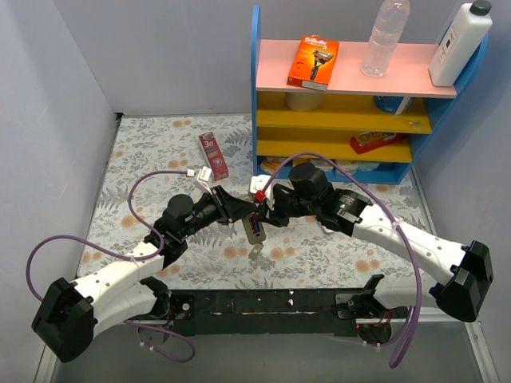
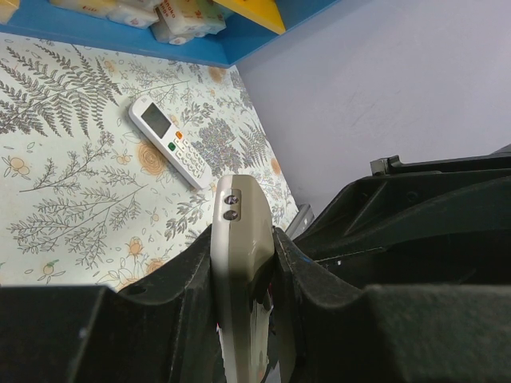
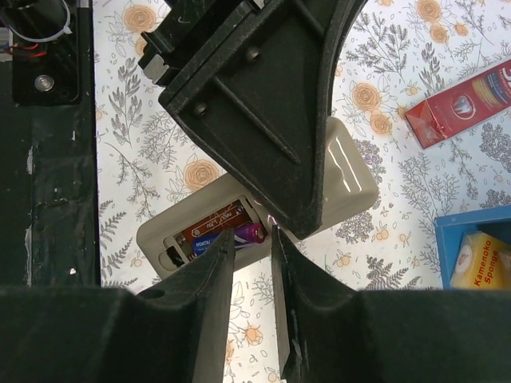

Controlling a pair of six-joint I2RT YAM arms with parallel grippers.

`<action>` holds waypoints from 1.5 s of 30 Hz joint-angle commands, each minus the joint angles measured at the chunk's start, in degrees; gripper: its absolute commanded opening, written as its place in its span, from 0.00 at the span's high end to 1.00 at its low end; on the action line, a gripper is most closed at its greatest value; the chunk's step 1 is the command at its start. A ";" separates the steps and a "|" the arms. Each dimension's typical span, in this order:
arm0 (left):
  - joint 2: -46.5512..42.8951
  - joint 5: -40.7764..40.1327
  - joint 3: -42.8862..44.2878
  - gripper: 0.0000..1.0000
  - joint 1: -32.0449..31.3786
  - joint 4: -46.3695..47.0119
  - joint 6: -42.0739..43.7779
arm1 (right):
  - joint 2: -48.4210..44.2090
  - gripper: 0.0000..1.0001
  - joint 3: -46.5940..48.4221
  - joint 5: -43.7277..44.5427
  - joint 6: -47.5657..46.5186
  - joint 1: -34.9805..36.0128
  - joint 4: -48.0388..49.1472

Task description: Load the batteries into the remote control

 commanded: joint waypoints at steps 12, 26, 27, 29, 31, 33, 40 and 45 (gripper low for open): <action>0.15 0.23 2.91 1.00 0.16 1.25 0.43 | 1.17 0.61 3.32 0.08 0.68 -0.12 -0.21; -0.29 -0.65 2.56 1.00 0.16 1.25 0.08 | 1.88 0.59 2.36 4.99 5.17 1.90 0.84; -0.29 -0.47 2.56 1.00 0.16 1.34 -0.01 | 1.79 0.60 2.18 5.61 5.08 2.07 1.54; -0.21 -0.38 2.56 1.00 0.16 1.43 -0.10 | 1.70 0.68 1.74 8.33 3.85 2.95 1.72; -0.47 -0.38 2.65 1.00 0.16 1.43 -0.10 | 1.87 0.69 1.56 10.87 1.75 3.65 1.20; -0.56 -0.47 2.65 1.00 0.16 1.26 -0.01 | 1.79 0.71 1.04 11.33 0.43 3.83 1.19; -0.73 -0.47 2.39 1.00 0.16 1.43 -0.27 | 0.03 0.83 -0.46 8.35 -5.11 4.10 3.04; -1.26 -0.56 2.30 1.00 0.25 1.52 -0.54 | 0.64 0.87 -0.46 6.76 -6.35 4.01 1.90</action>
